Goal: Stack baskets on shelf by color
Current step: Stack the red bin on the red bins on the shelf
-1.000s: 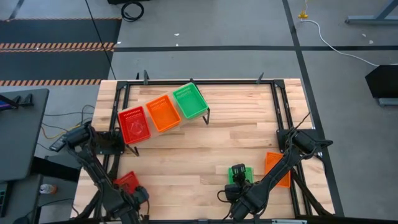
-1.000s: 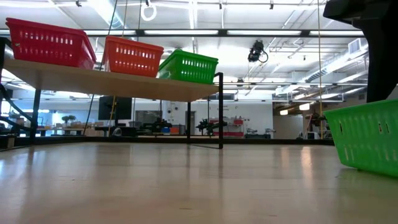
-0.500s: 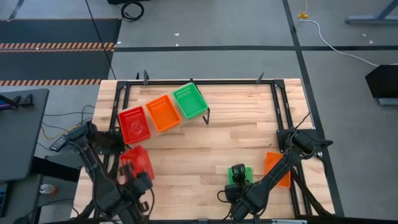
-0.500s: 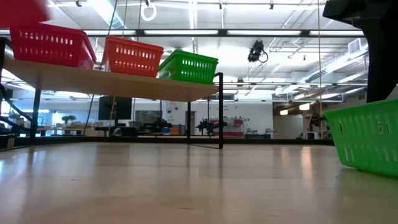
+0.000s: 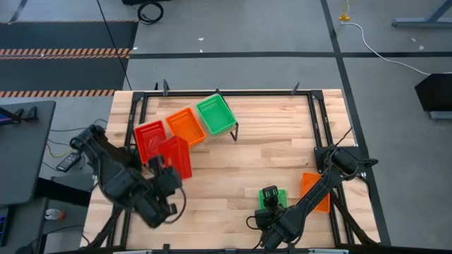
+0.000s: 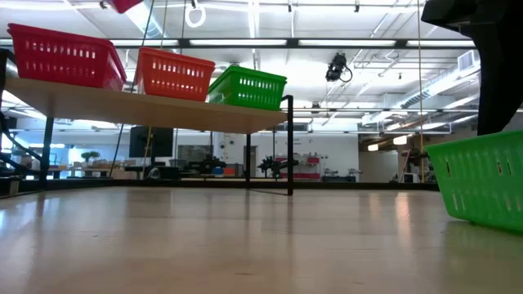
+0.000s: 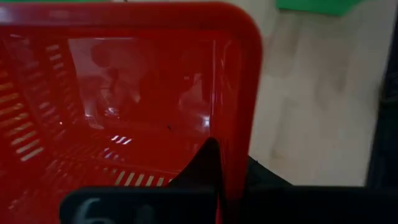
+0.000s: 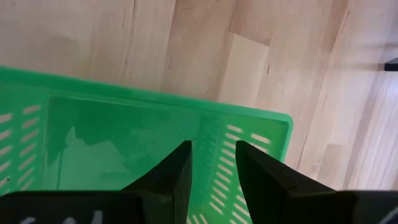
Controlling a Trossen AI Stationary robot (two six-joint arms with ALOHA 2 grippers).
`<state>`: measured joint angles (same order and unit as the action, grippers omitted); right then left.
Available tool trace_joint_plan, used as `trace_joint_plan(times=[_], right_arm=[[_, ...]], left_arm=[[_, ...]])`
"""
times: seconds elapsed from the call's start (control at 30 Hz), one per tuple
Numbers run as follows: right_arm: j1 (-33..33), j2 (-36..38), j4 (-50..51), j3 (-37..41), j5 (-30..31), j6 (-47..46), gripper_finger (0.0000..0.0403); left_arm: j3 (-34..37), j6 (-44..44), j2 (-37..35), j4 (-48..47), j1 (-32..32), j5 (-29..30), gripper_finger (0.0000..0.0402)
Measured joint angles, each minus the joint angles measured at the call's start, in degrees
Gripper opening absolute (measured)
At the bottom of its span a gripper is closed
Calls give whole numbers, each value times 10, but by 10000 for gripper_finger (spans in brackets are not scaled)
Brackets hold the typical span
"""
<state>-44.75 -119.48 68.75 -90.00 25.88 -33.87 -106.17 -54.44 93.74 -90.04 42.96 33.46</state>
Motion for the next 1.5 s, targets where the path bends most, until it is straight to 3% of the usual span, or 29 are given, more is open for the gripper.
trace_joint_plan(times=[0.27,0.5,0.67,1.13,1.5], right_arm=[[-1,0,0,0,0,-1,130],[-3,0,0,0,0,-2,130],[2,0,0,0,0,9,130],[3,0,-1,0,0,-9,130],[1,0,-2,0,-1,-10,130]], left_arm=[[15,58,-57,1,-62,-6,4],[150,-14,-166,0,-71,-58,4],[204,-22,-218,-1,-87,-49,4],[255,73,-233,1,-179,-118,4],[256,82,-234,0,-196,-170,7]])
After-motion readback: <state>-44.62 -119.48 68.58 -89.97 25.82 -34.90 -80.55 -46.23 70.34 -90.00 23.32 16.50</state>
